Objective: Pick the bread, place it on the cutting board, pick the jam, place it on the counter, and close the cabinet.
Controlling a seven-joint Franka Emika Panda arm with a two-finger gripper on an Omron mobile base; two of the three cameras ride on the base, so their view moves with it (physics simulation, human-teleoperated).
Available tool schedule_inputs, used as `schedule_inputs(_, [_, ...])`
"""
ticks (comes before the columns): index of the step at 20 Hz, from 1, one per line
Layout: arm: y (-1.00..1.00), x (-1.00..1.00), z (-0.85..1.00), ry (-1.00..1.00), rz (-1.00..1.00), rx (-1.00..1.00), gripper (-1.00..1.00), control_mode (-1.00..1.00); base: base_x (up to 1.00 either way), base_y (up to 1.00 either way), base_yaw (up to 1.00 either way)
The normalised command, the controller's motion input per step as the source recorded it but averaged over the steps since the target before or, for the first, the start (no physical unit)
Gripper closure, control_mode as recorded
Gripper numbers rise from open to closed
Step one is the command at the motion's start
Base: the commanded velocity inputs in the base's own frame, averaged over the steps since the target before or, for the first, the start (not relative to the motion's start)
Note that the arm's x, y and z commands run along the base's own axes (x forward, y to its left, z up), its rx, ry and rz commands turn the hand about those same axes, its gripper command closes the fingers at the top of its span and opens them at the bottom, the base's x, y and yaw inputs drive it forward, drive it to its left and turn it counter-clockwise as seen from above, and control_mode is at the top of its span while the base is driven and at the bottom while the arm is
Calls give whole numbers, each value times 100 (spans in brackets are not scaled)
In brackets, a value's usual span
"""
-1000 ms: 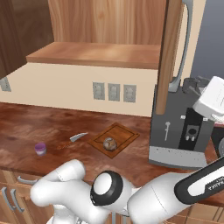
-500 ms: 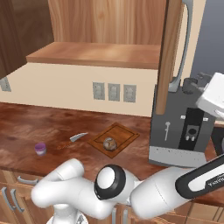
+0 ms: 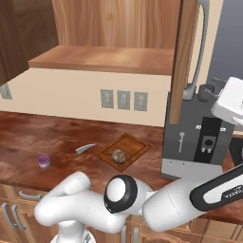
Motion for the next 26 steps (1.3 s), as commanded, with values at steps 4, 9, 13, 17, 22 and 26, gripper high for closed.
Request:
schedule_inputs(4, [21,0,0,1,0,0,-100,-100,0,0,0])
schedule_inputs(9, [25,0,0,0,0,0,-100,-100,0,0,0])
schedule_inputs(13, [24,-4,0,1,0,0,-100,-100,0,0,0])
schedule_inputs(17, [17,-8,0,0,0,0,-100,-100,0,0,0])
schedule_inputs(22, [1,-9,0,0,0,0,-100,-100,0,0,0])
schedule_inputs(26, [0,-29,0,0,0,0,-100,-100,0,0,0])
